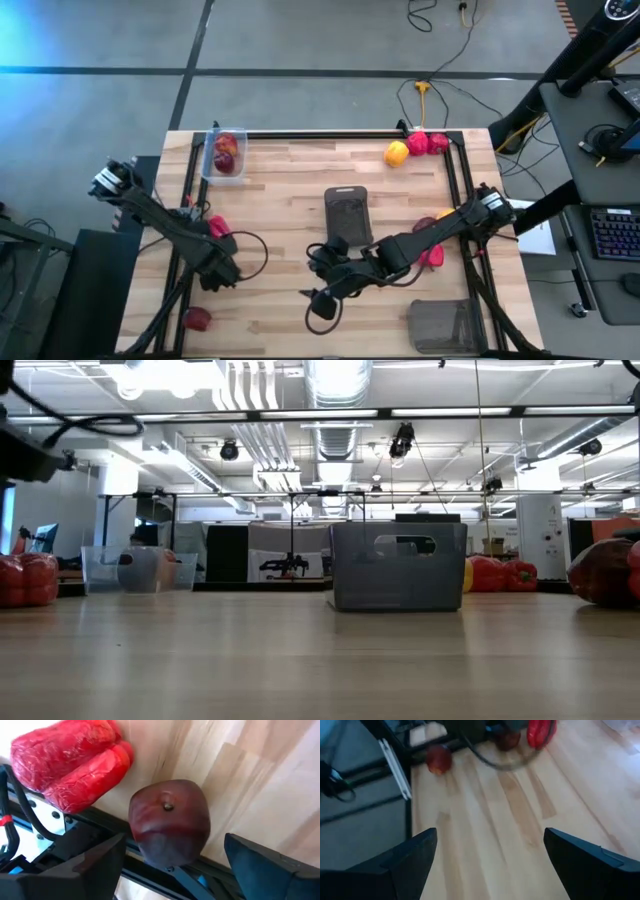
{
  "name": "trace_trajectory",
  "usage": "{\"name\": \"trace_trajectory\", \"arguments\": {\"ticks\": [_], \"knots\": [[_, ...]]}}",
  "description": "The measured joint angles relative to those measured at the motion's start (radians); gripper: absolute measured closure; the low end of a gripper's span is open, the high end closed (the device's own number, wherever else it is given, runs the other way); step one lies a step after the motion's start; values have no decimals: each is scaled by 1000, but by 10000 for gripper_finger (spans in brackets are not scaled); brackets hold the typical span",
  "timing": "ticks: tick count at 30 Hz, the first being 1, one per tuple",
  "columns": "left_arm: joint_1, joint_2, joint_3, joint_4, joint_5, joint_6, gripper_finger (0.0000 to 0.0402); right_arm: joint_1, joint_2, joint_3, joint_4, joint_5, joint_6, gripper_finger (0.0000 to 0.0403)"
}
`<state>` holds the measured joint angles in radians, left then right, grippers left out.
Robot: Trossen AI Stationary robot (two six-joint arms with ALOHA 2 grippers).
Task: Sort produce into baskets
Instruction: Put the red apple into the transparent bin
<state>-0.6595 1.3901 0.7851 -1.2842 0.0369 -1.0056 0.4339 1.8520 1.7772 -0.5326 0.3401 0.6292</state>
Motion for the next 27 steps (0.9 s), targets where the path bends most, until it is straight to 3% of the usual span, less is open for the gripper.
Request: {"name": "trace_trajectory", "arguments": {"ticks": [13,19,27], "knots": [[106,237,-1,47,42,179,93,-7,2,0,109,-45,79,44],[105,287,-3,75,121,292,77,-29,8,0,104,-45,52,44],[92,283,6,86,80,309,91,-38,9,0,103,-54,42,44]]}}
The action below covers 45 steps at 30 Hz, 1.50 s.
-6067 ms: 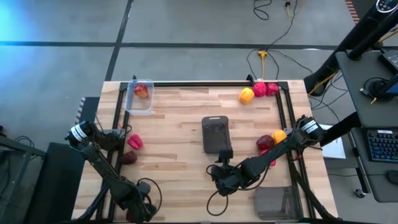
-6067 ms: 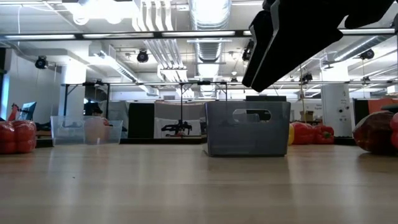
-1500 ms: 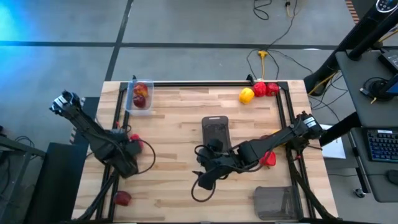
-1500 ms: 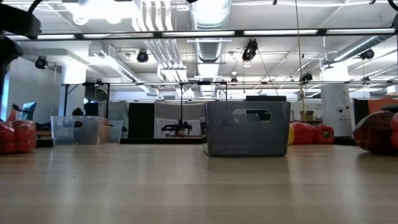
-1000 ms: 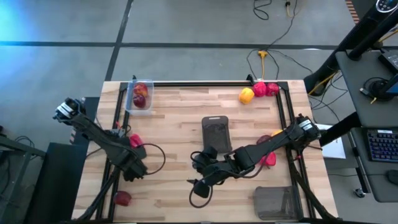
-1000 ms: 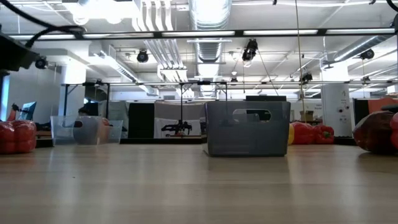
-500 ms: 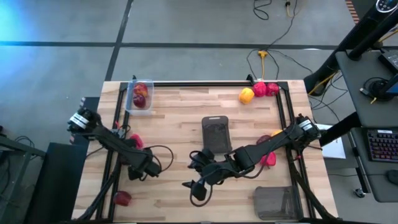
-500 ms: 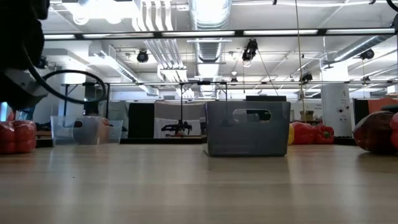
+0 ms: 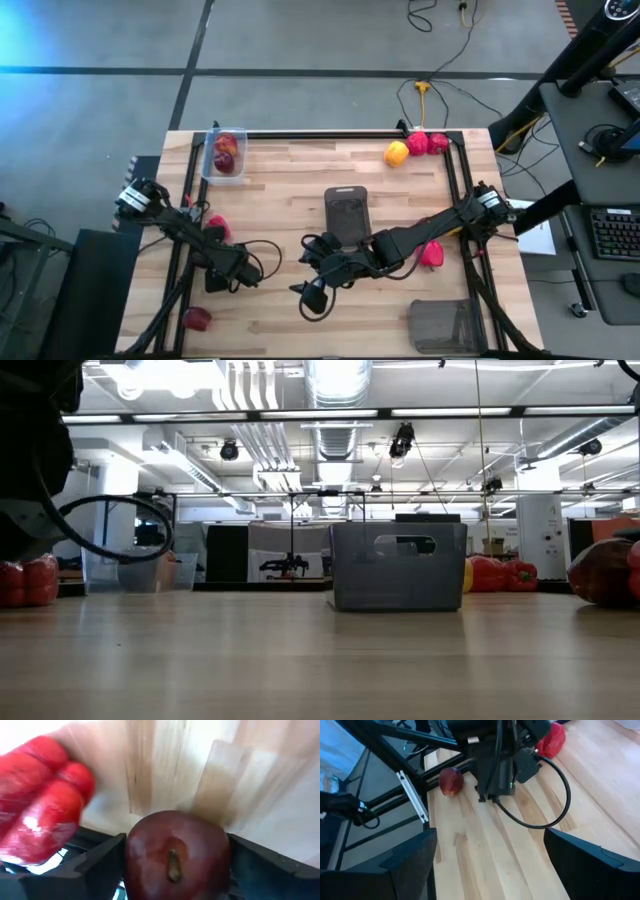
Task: Sort produce into baskets
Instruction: Put the red apple into the transparent bin
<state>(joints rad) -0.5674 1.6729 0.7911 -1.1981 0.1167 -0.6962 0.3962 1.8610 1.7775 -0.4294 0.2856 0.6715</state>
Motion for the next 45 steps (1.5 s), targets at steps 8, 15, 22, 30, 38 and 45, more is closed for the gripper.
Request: {"name": "trace_trajectory", "arguments": {"ticks": [8,15,22,30,38,45], "knots": [[-67,-170,55,57,-273,-155,147,3,0,43,-9,2,-81,44],[-70,-382,68,231,-646,-272,144,-1,0,156,-35,2,-82,44],[80,-534,67,310,-1029,-381,144,-45,0,290,-98,4,-122,44],[478,-547,65,514,-1078,26,143,-82,0,349,-99,9,-200,44],[831,-500,63,690,-1044,194,142,-90,-5,349,-200,4,-134,44],[1031,-444,26,794,-1050,191,141,-89,-21,349,-267,-28,-70,44]]}}
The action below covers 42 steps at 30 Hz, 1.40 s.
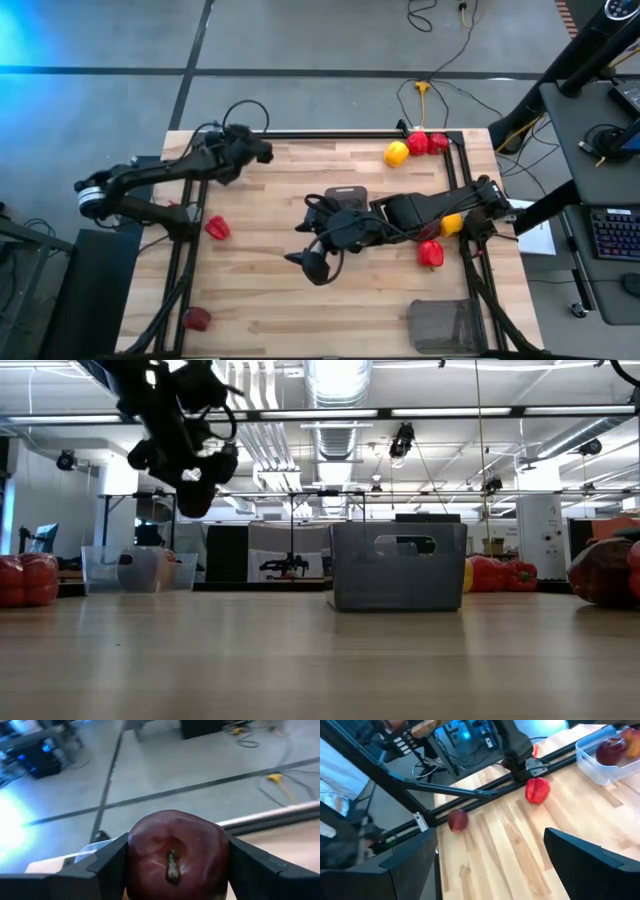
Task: Sort produce into baskets
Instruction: Put the red apple into the transparent bin
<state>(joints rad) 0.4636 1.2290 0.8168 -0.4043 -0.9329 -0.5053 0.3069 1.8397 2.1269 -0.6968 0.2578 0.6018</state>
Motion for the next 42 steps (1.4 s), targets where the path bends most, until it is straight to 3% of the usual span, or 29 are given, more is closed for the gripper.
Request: {"name": "trace_trajectory", "arguments": {"ticks": [6,16,20,30,42], "knots": [[125,71,-32,98,8,0,141,-9,-19,0,-3,-4,-27,44],[246,150,-32,192,35,48,141,-48,-24,0,-11,-57,-64,44],[246,181,-36,102,62,-26,142,-61,-24,0,-13,-57,-69,44],[241,223,-76,92,82,-196,139,-71,-24,0,-69,-57,-86,44],[247,258,-78,131,95,-215,138,-69,-24,0,-94,-56,-71,44]]}}
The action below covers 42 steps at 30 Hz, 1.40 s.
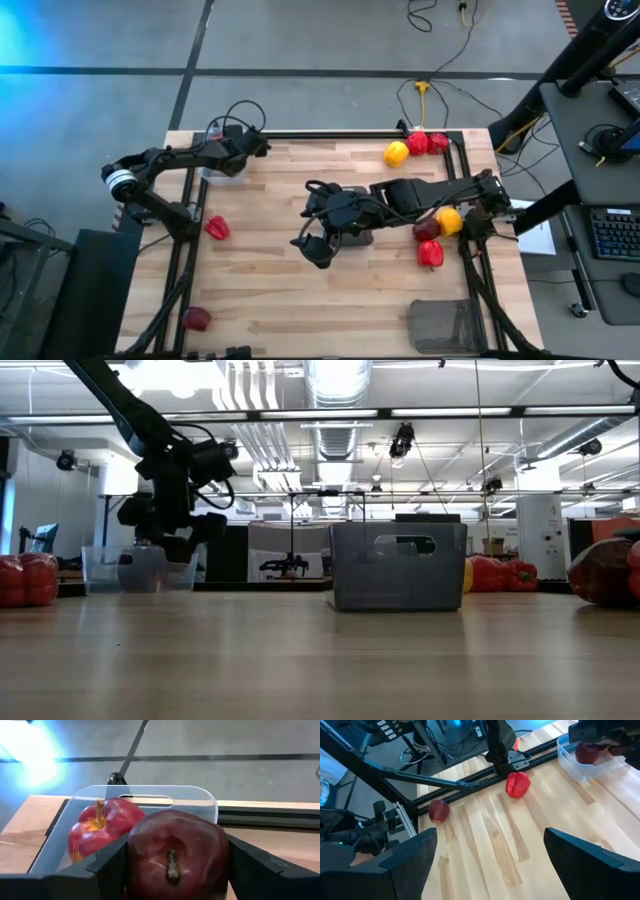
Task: Sort produce into baskets
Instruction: Put the red apple into the transparent bin
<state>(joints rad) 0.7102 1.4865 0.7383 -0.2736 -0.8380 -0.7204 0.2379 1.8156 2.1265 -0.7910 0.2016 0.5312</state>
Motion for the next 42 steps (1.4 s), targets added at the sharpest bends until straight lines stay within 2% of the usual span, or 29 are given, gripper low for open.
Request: {"name": "trace_trajectory", "arguments": {"ticks": [3,11,13,20,24,28,37,42], "knots": [[5,-1,0,0,-1,16,138,5,0,0,-11,0,4,44],[5,-1,0,55,-7,264,138,9,0,0,-70,-47,45,44],[5,-1,0,61,-7,233,138,9,0,0,-79,-48,45,44],[9,-1,-31,58,-8,-63,137,12,0,0,-141,-56,45,44],[17,-1,-59,56,10,-151,137,23,0,-1,-186,-82,46,44],[36,-1,-60,64,40,-158,131,31,0,-1,-207,-106,60,44],[70,-2,-33,51,103,-99,67,40,0,-1,-206,-106,62,44],[72,-1,-2,29,99,-54,50,42,0,-1,-207,-108,63,44]]}}
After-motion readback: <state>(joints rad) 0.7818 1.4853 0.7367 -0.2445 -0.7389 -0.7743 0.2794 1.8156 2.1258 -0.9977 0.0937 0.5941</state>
